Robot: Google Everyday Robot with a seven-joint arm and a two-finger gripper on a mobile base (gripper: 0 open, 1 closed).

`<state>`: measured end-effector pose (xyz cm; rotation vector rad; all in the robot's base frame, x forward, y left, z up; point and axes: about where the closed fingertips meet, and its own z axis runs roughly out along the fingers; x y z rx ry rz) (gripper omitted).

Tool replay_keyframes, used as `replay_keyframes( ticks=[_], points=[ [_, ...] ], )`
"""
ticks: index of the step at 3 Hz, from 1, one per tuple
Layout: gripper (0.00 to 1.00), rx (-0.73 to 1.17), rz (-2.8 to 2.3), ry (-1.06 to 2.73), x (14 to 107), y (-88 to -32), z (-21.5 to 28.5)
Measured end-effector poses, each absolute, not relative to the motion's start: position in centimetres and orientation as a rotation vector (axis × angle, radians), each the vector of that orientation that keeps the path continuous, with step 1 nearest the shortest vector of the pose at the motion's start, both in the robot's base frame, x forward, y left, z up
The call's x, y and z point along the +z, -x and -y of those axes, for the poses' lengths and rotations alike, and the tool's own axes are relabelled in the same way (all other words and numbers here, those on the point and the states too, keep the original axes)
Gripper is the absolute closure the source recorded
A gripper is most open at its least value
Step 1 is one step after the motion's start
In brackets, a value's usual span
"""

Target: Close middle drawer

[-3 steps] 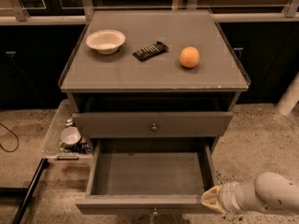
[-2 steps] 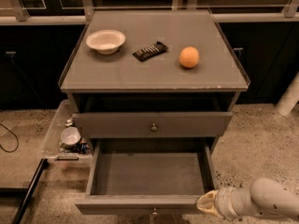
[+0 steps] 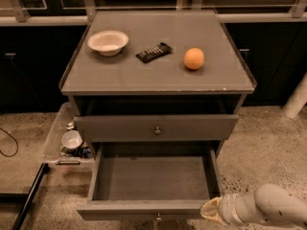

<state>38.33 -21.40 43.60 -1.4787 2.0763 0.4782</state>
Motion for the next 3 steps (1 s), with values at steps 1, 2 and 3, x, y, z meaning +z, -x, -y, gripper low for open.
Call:
replay_keyframes(
  ticks=[1, 2, 3],
  points=[
    [1.00, 0.497, -2.077, 1.493, 44.6, -36.1, 19.8],
    [1.00, 0.497, -2.076, 1.493, 44.6, -36.1, 19.8],
    [1.00, 0.536, -2.067, 1.492, 43.1, -36.3, 19.0]
  ],
)
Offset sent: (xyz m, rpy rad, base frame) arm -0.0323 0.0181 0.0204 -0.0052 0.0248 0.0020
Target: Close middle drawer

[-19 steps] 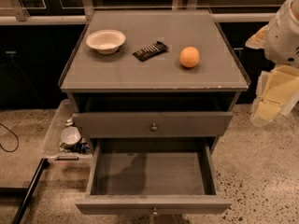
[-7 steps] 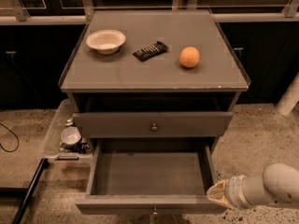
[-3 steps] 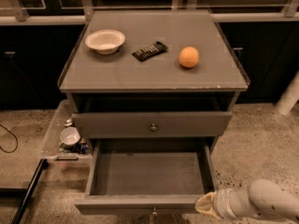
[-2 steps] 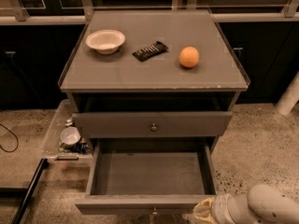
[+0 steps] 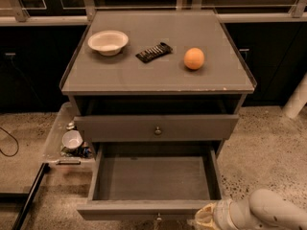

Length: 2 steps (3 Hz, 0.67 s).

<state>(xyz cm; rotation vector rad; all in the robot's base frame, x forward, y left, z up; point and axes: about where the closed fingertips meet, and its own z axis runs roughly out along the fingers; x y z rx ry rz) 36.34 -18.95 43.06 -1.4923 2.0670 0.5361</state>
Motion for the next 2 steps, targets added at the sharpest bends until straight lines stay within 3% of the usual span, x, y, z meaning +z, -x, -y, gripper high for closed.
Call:
replay_keyframes(
  ticks=[1, 2],
  points=[
    [1.00, 0.581, -2.072, 1.471, 41.16, -36.62, 18.65],
    [0.81, 0.585, -2.072, 1.470, 41.05, -36.59, 18.58]
  ],
)
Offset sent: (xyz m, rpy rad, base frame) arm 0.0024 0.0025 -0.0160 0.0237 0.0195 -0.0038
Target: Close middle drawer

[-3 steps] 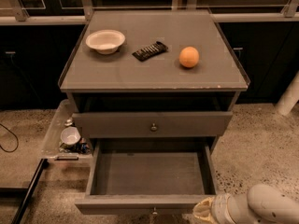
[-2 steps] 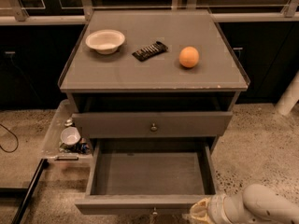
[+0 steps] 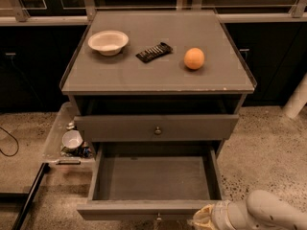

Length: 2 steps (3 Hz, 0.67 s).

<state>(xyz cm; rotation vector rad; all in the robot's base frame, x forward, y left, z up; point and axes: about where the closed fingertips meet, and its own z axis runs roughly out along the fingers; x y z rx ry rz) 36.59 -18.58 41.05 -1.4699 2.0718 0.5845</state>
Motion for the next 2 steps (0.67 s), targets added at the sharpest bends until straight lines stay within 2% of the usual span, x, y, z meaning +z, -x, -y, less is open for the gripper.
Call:
replay_keyframes(
  ticks=[2],
  points=[
    [0.35, 0.585, -2.072, 1.470, 41.05, -36.59, 18.58]
  ],
)
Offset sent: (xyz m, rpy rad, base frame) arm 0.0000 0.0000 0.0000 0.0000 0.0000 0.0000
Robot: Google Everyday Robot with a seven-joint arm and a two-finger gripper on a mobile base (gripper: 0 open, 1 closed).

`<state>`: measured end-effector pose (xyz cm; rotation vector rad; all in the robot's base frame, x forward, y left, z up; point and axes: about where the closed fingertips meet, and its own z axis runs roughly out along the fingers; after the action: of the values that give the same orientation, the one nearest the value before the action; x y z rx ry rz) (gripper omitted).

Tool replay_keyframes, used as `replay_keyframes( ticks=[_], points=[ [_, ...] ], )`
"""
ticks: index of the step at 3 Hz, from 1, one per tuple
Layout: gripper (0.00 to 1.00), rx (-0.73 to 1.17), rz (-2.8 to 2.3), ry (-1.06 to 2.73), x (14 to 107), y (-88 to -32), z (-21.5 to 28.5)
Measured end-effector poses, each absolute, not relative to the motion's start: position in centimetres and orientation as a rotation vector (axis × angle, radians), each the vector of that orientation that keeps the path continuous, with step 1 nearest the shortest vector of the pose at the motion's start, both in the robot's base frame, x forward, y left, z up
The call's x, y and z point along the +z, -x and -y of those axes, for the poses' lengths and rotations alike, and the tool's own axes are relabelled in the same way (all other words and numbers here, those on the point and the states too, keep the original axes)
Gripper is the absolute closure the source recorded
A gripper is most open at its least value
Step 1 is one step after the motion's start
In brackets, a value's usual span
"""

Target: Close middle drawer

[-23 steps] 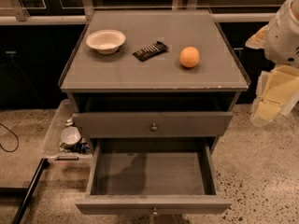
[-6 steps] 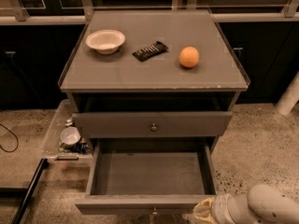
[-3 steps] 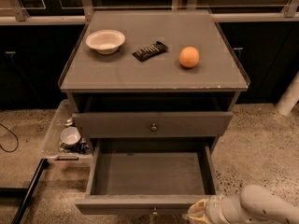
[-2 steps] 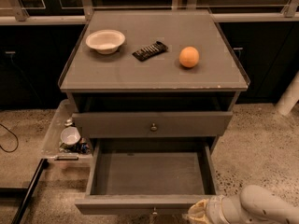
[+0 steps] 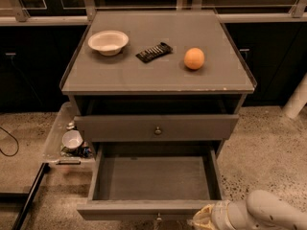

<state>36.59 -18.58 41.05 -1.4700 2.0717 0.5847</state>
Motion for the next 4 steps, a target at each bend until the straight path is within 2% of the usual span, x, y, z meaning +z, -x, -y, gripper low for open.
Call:
replay_keyframes(
  ticks=[1, 2, 3, 4],
  points=[
    [0.11, 0.585, -2.072, 1.470, 41.0, -36.6, 18.6],
    [0.00, 0.602, -2.075, 1.460, 40.8, -36.6, 18.5],
    [0.19, 0.602, -2.075, 1.460, 40.7, -36.4, 18.5],
    [0.43, 0.616, -2.036, 1.461, 40.4, -40.3, 18.0]
  ],
)
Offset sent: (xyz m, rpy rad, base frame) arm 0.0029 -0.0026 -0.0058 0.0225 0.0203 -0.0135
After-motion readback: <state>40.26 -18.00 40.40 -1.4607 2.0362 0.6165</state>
